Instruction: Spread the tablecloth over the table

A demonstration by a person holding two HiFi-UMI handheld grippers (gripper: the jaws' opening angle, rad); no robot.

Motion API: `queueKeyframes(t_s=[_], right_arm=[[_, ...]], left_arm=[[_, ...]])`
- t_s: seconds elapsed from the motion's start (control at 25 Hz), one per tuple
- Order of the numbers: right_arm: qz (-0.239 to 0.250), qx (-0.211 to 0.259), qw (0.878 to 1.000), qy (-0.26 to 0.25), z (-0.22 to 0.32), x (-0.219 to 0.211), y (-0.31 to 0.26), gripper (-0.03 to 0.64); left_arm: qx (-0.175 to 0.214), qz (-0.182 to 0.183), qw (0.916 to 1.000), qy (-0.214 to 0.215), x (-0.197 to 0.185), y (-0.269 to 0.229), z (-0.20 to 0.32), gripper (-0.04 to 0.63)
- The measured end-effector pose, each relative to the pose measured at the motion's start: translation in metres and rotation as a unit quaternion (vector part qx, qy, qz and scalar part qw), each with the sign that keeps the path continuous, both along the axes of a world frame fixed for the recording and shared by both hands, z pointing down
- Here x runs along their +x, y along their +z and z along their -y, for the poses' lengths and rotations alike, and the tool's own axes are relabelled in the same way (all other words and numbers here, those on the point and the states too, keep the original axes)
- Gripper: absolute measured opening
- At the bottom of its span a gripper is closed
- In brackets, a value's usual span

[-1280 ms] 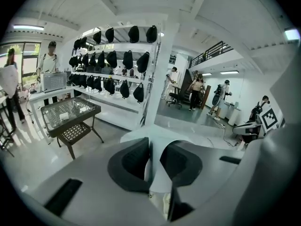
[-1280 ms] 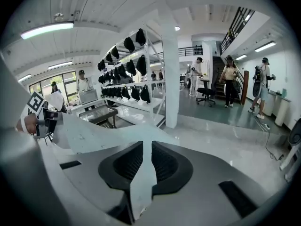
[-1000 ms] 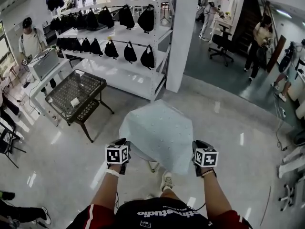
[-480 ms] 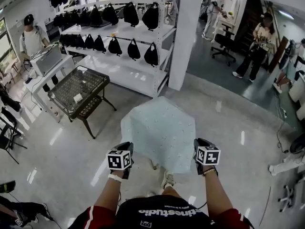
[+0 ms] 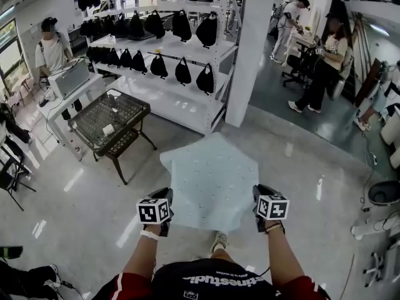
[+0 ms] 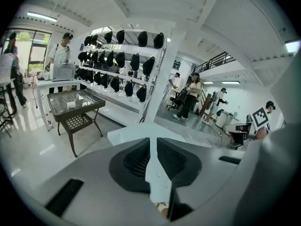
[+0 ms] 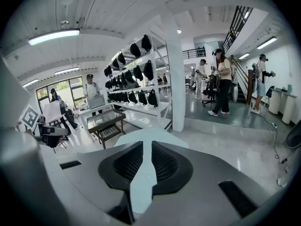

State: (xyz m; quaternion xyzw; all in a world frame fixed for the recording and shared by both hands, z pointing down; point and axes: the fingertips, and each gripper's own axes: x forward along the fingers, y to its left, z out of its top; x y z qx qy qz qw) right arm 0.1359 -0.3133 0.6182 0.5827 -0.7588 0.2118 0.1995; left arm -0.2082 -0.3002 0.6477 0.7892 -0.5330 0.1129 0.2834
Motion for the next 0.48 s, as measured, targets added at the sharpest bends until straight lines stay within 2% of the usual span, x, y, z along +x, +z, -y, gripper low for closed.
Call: queueKeyframes(t_s=[0.24, 0.48], right_arm=[[0.013, 0.026, 1.0, -0.01, 0.001, -0.006, -0.024, 0.081], [0.036, 0.092, 0.994, -0.037, 0.005, -0.01, -0.079, 0.078]], left_arm=[[0.016, -0.011, 0.9998, -0.007, -0.002, -0.017, 0.01, 0.058], [0.05, -0.028, 0.9983, 0.005, 0.017, -0.055, 0.027, 0.058]])
